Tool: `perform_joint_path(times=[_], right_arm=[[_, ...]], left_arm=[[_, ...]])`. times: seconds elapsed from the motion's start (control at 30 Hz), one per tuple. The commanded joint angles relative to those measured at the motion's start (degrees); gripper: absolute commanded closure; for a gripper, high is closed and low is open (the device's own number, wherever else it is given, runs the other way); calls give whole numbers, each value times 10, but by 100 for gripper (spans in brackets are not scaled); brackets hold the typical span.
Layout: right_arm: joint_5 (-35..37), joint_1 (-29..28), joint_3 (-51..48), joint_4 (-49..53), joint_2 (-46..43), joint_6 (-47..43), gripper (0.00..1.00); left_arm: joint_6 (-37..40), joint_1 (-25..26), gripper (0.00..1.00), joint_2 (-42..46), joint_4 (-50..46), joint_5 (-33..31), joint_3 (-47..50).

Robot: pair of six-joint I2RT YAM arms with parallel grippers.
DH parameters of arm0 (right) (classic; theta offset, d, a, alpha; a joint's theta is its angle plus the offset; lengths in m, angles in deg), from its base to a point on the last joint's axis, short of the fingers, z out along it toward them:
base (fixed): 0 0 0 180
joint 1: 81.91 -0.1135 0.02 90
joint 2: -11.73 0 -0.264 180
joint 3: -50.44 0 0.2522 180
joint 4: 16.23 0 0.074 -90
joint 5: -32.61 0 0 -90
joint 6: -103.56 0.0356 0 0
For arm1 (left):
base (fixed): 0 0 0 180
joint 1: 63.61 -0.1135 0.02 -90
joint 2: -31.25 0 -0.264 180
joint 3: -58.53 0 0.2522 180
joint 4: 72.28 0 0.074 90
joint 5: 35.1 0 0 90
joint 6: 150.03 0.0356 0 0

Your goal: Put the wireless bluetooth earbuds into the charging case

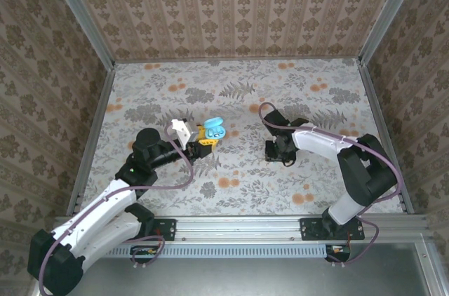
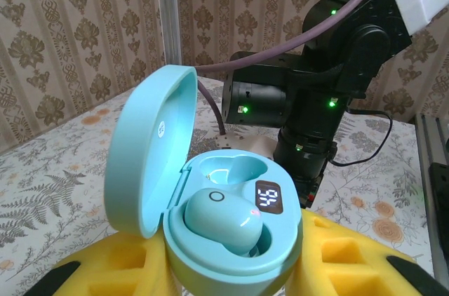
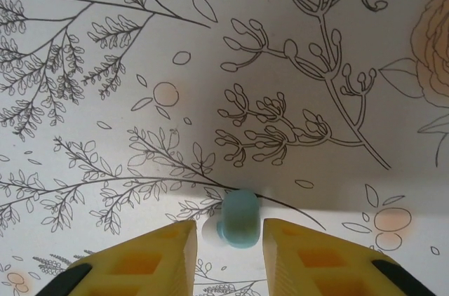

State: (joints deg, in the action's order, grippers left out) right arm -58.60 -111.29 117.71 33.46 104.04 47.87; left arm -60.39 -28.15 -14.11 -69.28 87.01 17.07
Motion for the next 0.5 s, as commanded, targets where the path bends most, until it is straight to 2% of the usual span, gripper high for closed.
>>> perform_joint_path(times=[0.0,0.37,0.47], right_arm=[[24,3,22,5,16,-15,69],[34,3,34,9,52,-24,71],[36,3,31,9,51,-26,75]], left_arm=[[0,-7,71,-1,16,9,2],[1,-12,71,-25,23,17,-7],[1,-12,71,-31,26,19,-8]])
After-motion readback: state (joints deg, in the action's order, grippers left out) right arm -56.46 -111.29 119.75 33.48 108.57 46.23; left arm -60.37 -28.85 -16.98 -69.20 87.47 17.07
